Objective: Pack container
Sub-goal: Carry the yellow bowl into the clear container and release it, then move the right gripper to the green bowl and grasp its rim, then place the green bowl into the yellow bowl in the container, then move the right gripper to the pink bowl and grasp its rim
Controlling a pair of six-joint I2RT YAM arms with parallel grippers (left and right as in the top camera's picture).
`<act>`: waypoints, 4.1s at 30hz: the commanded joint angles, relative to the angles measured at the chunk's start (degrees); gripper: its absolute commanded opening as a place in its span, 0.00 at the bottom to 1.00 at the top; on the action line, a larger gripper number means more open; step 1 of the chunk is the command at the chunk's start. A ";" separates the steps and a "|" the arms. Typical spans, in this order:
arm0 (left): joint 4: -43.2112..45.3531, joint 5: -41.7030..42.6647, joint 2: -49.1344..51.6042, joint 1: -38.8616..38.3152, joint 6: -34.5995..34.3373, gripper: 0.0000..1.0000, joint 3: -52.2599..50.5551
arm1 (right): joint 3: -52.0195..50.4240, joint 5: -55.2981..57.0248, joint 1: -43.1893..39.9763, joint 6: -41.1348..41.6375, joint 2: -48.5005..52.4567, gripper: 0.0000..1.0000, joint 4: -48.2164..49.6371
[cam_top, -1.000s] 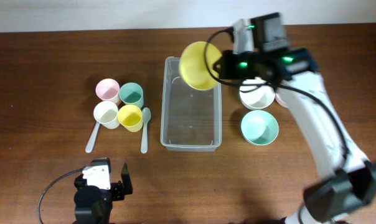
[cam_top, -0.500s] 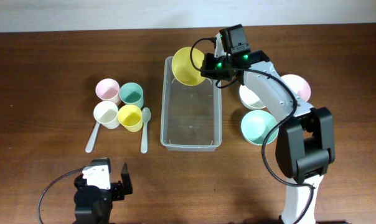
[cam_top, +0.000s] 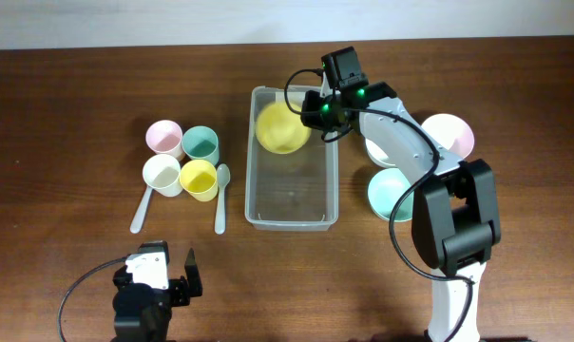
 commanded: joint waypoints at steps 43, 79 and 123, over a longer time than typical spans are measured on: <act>0.07 -0.44 -0.28 0.24 0.26 1.00 -0.22 | -40.63 -2.23 -30.12 -20.02 -22.36 0.24 -8.35; 0.07 -0.44 -0.28 0.24 0.26 0.99 -0.22 | -18.73 -15.19 -4.74 -4.74 -39.56 0.04 -6.03; 0.07 -0.44 -0.28 0.24 0.26 1.00 -0.22 | 13.55 5.97 -36.65 -11.52 -7.30 0.63 -37.73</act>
